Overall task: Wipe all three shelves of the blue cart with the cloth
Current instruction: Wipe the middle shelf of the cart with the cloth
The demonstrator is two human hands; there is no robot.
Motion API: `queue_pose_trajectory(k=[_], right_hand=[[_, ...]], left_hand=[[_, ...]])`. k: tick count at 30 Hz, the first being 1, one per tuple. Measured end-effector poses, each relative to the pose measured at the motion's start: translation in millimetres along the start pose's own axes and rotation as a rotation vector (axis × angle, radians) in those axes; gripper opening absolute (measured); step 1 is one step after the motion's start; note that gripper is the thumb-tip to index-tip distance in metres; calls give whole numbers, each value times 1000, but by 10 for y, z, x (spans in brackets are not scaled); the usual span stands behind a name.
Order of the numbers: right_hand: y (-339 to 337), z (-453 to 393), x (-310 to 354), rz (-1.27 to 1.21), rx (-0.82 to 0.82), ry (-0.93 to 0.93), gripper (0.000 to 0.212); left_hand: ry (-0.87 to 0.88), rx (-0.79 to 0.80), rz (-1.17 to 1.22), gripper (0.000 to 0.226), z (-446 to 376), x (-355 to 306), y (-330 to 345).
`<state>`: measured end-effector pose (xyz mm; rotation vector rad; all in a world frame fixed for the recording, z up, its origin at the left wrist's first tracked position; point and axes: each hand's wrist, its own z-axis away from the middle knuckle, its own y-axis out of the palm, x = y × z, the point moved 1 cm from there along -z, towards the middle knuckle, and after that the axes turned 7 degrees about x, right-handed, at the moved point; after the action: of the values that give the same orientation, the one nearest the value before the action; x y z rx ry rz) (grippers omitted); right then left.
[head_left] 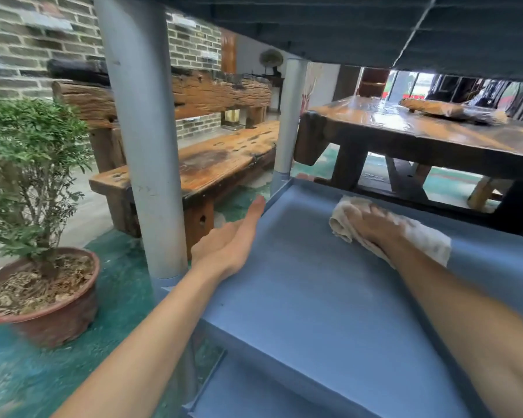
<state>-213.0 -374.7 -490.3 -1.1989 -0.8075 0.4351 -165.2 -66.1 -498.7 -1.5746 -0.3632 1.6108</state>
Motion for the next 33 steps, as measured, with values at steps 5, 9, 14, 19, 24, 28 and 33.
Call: queue_pose_trajectory(k=[5, 9, 14, 19, 24, 28, 33], right_hand=[[310, -588, 490, 69, 48, -107, 70], [424, -707, 604, 162, 110, -365, 52], [687, -48, 908, 267, 69, -739, 43], [792, 913, 734, 137, 208, -874, 67], [702, 1421, 278, 261, 297, -931, 53], [432, 1441, -204, 237, 258, -779, 56], [47, 1359, -1283, 221, 151, -381, 62]], left_hand=[[44, -52, -34, 100, -85, 12, 62], [41, -58, -77, 103, -55, -21, 64], [72, -40, -131, 112, 28, 3, 39], [57, 0, -131, 131, 70, 23, 14], [89, -6, -268, 126, 90, -5, 76], [133, 57, -313, 120, 153, 0, 49], [180, 57, -492, 120, 188, 25, 80]])
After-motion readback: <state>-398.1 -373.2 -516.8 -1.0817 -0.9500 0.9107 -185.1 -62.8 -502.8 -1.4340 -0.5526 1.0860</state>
